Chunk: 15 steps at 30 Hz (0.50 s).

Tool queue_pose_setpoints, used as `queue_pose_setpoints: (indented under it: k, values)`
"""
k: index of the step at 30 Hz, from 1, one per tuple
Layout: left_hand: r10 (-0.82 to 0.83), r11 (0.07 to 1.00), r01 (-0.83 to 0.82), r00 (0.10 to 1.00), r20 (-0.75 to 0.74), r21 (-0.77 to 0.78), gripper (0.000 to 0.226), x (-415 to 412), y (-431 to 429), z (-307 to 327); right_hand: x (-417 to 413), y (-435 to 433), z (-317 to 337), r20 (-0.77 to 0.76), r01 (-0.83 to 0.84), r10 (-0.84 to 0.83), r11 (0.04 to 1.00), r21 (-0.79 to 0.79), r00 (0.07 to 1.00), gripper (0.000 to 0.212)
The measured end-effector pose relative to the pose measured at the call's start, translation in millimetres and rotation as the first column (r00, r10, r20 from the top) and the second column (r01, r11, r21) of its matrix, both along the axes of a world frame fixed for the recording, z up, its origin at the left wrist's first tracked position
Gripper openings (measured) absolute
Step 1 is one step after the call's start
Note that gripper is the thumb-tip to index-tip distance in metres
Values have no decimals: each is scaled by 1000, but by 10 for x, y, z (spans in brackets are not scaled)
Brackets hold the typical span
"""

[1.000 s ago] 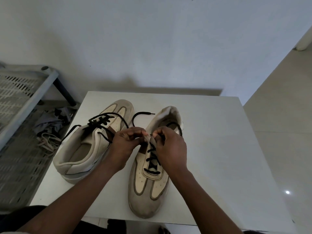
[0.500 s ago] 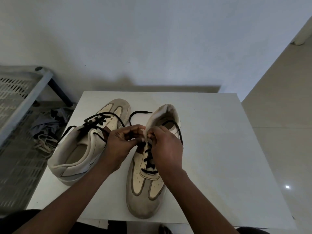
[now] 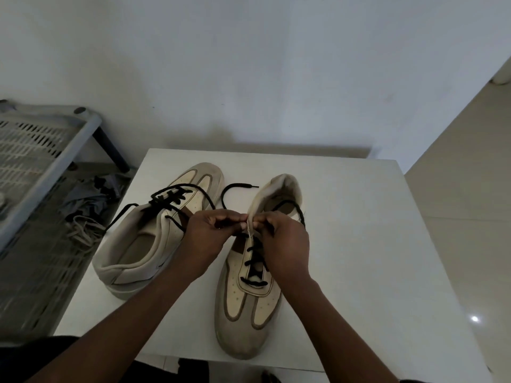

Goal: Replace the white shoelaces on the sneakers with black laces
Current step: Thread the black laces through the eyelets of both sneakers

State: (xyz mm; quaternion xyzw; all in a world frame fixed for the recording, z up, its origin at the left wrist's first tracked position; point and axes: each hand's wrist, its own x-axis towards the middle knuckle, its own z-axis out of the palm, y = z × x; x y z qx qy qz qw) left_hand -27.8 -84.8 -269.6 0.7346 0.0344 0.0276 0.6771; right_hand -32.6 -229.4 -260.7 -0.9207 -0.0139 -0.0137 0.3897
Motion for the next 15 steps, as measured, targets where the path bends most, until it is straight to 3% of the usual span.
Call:
queue_pose_setpoints:
  k: [2,5,9,12,15]
  values:
    - [21,999,-21,1000,7,32,21,3,-8,-28,18,-29,21,-36,-14,15,999,33,999,17]
    - [39,969,-68,991,126,237,19,-31,-18,-56,35,-83,59,-55,-57,60,997,49,997,20]
    - [-115,829,-99,933,342,550,16,-51,-55,-42,42,-177,81,-35,-142,144,988,68,989,24]
    - [-95,846,-76,952,290,527,22,-53,-60,-13,28,-233,91,57,-167,173,981,-94,983,27]
    - [7,910,-75,986,165,408,23,-69,-20,8,75,-356,111,24,-127,133,977,-171,991,28]
